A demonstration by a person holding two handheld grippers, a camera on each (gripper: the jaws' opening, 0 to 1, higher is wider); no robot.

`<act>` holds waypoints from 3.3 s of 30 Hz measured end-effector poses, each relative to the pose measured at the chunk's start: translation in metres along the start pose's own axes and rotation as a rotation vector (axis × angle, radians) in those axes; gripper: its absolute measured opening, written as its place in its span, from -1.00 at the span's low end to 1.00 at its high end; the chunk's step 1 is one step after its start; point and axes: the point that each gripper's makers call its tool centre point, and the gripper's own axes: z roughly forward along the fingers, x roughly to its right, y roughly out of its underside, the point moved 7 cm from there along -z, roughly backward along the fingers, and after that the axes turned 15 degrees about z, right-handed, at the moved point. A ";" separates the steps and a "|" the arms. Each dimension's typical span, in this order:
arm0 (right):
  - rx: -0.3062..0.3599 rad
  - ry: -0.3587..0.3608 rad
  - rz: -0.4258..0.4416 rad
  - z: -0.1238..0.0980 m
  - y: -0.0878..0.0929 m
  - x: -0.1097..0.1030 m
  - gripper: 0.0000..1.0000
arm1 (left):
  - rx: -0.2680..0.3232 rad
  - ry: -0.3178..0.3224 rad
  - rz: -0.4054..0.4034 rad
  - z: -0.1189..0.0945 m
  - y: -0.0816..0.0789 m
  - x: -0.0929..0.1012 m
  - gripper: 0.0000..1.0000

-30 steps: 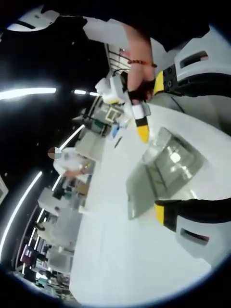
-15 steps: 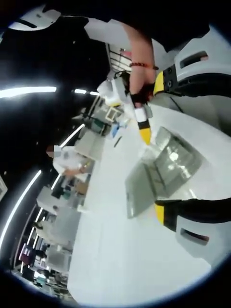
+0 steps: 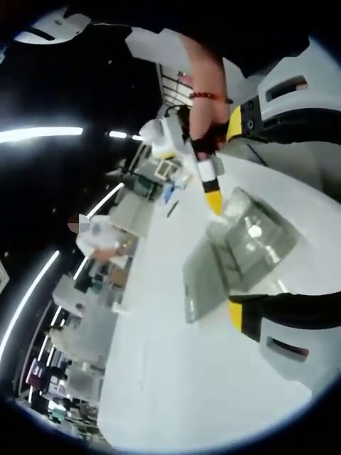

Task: Insert the divider into the dual guide fixture by aligning both edges with the guide slots and pushing it downward to the bottom, including one-sided entry, uneven engagement, binding, and posture correction.

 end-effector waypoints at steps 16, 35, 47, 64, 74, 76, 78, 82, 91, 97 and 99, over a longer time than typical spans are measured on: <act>-0.009 0.002 -0.031 0.003 0.004 -0.004 -0.99 | 0.002 0.001 -0.009 0.000 0.000 -0.002 0.70; -0.060 0.020 -0.158 0.016 0.015 -0.006 -0.97 | 0.001 -0.003 -0.011 -0.002 0.000 -0.002 0.69; -0.068 0.026 -0.198 0.021 0.017 -0.003 -0.97 | -0.005 -0.018 -0.006 -0.004 0.000 -0.001 0.69; -0.110 -0.063 -0.257 0.020 0.017 -0.002 -0.81 | -0.049 -0.077 0.029 -0.006 -0.002 0.011 0.67; -0.103 -0.109 -0.281 0.014 0.015 -0.004 -0.76 | -0.124 -0.183 0.029 -0.013 0.006 0.008 0.58; -0.102 -0.122 -0.271 0.012 0.013 -0.004 -0.74 | -0.137 -0.204 0.033 -0.016 0.007 0.007 0.55; -0.084 -0.130 -0.278 0.009 0.011 -0.005 -0.71 | -0.160 -0.233 0.046 -0.018 0.008 0.005 0.52; -0.071 -0.146 -0.282 0.005 0.008 -0.004 -0.65 | -0.201 -0.274 0.050 -0.019 0.010 0.003 0.48; -0.022 -0.184 -0.281 -0.011 0.002 -0.007 -0.60 | -0.324 -0.343 0.094 -0.021 0.019 0.000 0.43; -0.004 -0.227 -0.309 -0.025 0.003 -0.010 -0.49 | -0.384 -0.371 0.132 -0.022 0.022 0.001 0.38; 0.012 -0.240 -0.328 -0.029 0.002 -0.010 -0.46 | -0.397 -0.391 0.128 -0.023 0.023 0.000 0.36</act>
